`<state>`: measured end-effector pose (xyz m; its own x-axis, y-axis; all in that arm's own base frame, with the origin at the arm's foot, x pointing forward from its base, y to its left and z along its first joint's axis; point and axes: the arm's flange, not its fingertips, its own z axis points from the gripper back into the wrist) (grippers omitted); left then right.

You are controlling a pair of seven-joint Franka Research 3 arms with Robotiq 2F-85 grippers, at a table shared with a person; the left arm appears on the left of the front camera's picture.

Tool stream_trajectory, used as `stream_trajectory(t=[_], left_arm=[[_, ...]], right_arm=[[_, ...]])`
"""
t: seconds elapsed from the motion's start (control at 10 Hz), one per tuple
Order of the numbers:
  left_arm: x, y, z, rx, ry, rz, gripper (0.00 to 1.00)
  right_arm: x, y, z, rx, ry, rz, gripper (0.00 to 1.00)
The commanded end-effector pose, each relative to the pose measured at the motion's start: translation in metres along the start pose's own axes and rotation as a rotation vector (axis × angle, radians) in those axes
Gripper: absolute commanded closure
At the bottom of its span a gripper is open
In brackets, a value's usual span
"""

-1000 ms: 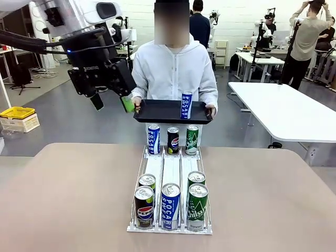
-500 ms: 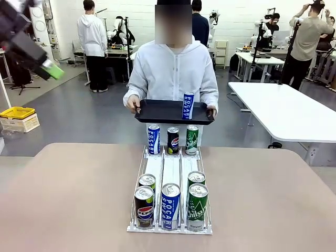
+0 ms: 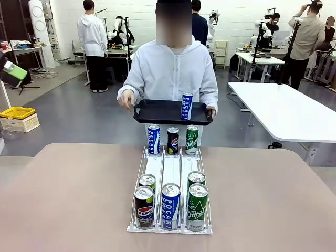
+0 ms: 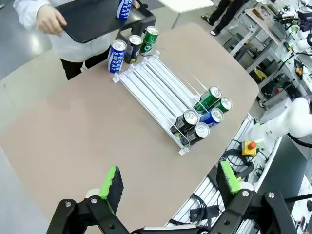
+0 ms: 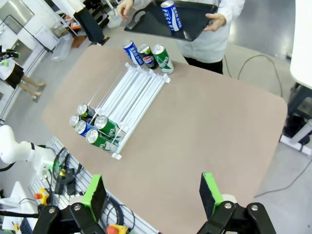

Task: Retrieve and hand over the desired beverage to the person.
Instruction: Pick up another can of the same type that the person held from the Automatic Can Dispenser.

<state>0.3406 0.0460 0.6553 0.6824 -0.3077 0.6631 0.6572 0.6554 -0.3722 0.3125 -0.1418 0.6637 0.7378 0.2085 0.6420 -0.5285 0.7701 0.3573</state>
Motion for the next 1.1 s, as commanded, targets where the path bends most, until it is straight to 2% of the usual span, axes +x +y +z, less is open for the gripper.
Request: stream_trajectory(t=[0.0,0.1,0.2,1.0], left_arm=[[-0.015,-0.01,0.005,-0.032,-0.015,-0.039,0.0],[-0.016,-0.016,0.009,-0.03,-0.001,-0.051,0.0],[-0.005,-0.004,0.005,-0.007,0.002,-0.002,0.0],[-0.005,-0.004,0.005,-0.007,0.002,-0.002,0.0]], right_arm=[[0.002,0.0,-0.002,0.018,-0.012,0.007,0.0],[0.002,0.0,-0.002,0.018,-0.012,0.007,0.0],[0.002,0.0,-0.002,0.018,-0.012,0.007,0.0],[0.002,0.0,-0.002,0.018,-0.012,0.007,0.0]])
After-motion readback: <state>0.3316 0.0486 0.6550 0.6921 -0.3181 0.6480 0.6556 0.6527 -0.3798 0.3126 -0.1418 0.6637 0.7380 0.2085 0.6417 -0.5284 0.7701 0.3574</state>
